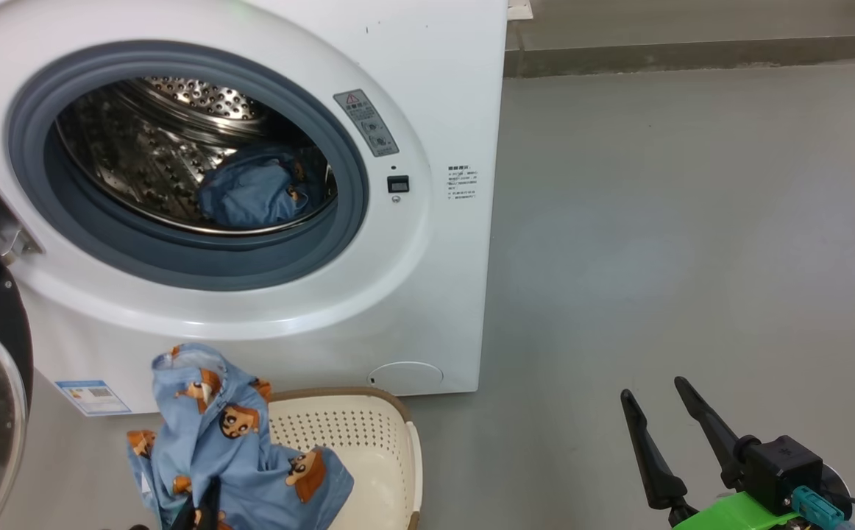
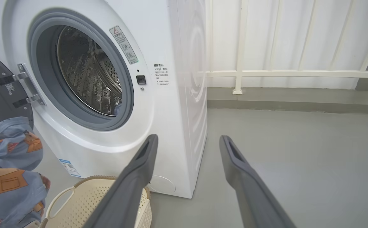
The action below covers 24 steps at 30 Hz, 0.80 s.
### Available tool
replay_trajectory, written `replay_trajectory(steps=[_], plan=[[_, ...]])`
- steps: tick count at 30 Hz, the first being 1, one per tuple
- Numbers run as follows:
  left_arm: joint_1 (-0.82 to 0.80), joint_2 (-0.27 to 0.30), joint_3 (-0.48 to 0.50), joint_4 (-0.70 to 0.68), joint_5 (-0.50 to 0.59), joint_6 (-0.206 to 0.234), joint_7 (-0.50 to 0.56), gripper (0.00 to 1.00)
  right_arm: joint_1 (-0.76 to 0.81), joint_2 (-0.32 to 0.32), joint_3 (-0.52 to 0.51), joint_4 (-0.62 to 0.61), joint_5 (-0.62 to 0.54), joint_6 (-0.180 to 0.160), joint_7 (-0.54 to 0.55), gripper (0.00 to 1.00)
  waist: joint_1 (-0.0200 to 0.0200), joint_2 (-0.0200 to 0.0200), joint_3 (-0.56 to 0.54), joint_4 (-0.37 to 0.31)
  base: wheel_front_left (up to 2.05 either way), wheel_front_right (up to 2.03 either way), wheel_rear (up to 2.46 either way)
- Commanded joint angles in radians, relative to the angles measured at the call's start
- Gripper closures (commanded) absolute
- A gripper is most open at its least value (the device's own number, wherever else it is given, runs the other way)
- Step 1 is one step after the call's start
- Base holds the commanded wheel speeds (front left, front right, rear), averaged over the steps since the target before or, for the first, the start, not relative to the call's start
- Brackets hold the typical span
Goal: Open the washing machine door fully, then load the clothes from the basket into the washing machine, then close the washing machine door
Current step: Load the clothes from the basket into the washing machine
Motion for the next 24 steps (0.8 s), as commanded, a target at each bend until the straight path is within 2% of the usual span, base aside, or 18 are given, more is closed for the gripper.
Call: replay_trajectory(steps=[1, 15, 24], plan=[[-0.016, 0.01, 0.038, -0.032, 0.003, 0.008, -0.013, 1.0, -0.015, -0.004, 0.022, -0.026, 0.004, 0.002, -0.011, 0.0, 0.0, 0.0, 0.001, 0.002, 0.0, 0.0, 0.0], [-0.026, 0.0, 0.036, -0.048, 0.013, 0.006, -0.014, 1.0, -0.023, -0.004, 0.024, -0.024, 0.004, 0.002, -0.013, 0.0, 0.0, 0.0, 0.017, 0.005, 0.0, 0.0, 0.0], [-0.078, -0.002, 0.071, -0.075, 0.002, 0.003, -0.015, 1.0, -0.044, -0.004, 0.03, -0.032, -0.004, 0.002, -0.013, 0.0, 0.0, 0.0, 0.086, -0.007, 0.0, 0.0, 0.0]])
